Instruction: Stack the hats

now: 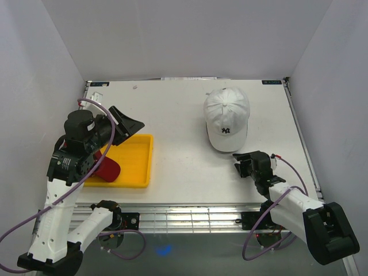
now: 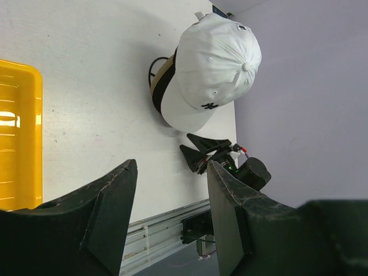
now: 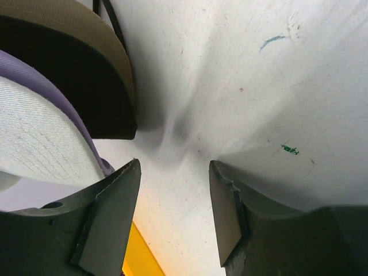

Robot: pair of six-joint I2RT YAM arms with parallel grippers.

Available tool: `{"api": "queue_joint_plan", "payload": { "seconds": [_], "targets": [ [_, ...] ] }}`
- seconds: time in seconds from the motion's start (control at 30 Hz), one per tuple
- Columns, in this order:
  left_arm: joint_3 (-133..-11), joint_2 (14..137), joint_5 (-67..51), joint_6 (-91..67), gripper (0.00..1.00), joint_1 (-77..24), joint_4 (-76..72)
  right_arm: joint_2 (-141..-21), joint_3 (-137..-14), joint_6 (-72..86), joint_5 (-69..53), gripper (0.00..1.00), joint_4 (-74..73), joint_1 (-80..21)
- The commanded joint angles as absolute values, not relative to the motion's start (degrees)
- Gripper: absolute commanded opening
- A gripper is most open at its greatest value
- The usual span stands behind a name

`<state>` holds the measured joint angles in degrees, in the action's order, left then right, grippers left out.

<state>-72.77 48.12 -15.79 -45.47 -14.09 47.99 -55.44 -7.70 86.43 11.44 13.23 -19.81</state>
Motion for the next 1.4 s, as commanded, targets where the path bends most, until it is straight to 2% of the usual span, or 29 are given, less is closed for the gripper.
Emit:
{"api": "queue_joint_plan", "payload": {
  "seconds": [0.0,0.3,0.43,0.67,0.7,0.93,1.2,1.37],
  "targets": [
    [-72.1,47.3,-15.2,-45.3,0.62,-14.3,47.7,-55.1,-8.3,83.9,12.2,0.58,7.0,-19.4],
    [-70.6,47.6,-13.1,-46.0,0.63,-14.3,47.2,-51.9,-10.1,78.4,7.4,0.61,1.1,-19.4],
    [-71.0,48.2,-7.8,-47.3,0.62,-14.4,49.6,-49.1,-10.5,73.3,1.7,0.63,-2.1,-19.6],
    [-72.2,49.2,16.8,-54.0,0.64,-14.4,63.5,-44.6,-6.8,66.4,-6.1,0.66,1.3,-22.8],
    [-72.2,50.0,21.7,-55.8,0.67,-14.4,67.1,-44.7,-6.3,65.9,-6.5,0.66,2.0,-24.4],
    [-71.5,53.0,36.7,-64.2,0.71,-14.3,79.7,-49.7,-10.0,62.4,-1.6,0.66,6.6,-38.2],
    [-67.0,57.7,38.0,-62.7,0.73,-8.5,80.2,-57.3,-17.4,54.4,-3.4,0.65,9.6,-44.0],
    [-64.0,60.4,38.8,-60.7,0.80,-5.1,79.6,-60.9,-18.3,51.9,-6.9,0.66,12.7,-44.1]
  ]
}}
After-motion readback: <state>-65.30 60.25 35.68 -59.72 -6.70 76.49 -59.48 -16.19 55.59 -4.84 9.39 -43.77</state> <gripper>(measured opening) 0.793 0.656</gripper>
